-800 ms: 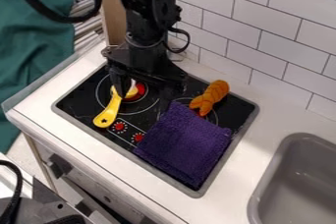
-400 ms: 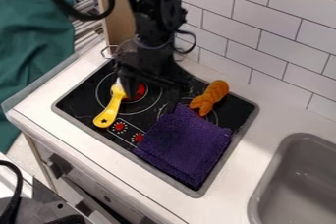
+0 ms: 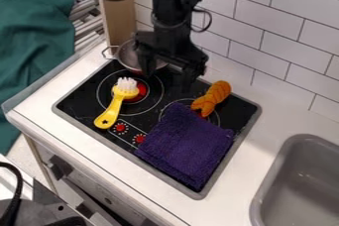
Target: Move the silver pot to bottom right of the stove
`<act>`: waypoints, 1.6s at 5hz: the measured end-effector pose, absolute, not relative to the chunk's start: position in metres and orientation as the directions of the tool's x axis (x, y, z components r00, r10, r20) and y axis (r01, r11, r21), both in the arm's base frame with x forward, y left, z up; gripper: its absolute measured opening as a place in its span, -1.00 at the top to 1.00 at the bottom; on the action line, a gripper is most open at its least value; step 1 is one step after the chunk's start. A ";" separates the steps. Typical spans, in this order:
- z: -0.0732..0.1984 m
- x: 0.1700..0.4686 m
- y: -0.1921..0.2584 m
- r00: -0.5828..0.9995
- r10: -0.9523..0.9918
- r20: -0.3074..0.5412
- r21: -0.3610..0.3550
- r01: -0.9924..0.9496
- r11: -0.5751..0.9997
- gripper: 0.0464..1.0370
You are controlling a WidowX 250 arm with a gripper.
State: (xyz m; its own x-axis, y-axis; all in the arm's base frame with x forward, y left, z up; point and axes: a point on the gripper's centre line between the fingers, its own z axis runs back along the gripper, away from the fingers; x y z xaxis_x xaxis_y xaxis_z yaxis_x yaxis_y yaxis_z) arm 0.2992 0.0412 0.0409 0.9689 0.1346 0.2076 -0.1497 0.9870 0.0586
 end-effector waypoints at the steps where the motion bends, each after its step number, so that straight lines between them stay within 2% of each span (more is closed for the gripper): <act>1: 0.039 0.314 0.054 0.962 0.132 0.240 0.026 -0.143 0.989 -0.93; 2: 0.031 0.317 0.080 0.957 0.174 0.233 0.006 -0.180 0.984 -0.93; 4: 0.008 0.324 0.097 0.966 0.177 0.190 0.002 -0.181 0.983 -0.93; 5: 0.002 0.333 0.101 0.967 0.167 0.195 0.007 -0.171 0.985 -0.93; 7: -0.003 0.358 0.111 0.965 0.141 0.221 0.035 -0.153 0.988 -0.93; 8: -0.017 0.362 0.122 0.970 0.153 0.189 0.060 -0.167 0.984 -0.93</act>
State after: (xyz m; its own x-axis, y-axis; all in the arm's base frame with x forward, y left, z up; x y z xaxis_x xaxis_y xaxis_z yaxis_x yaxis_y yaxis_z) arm 0.3619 0.1223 -0.0170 0.9700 0.1530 0.1887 -0.1670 0.9841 0.0603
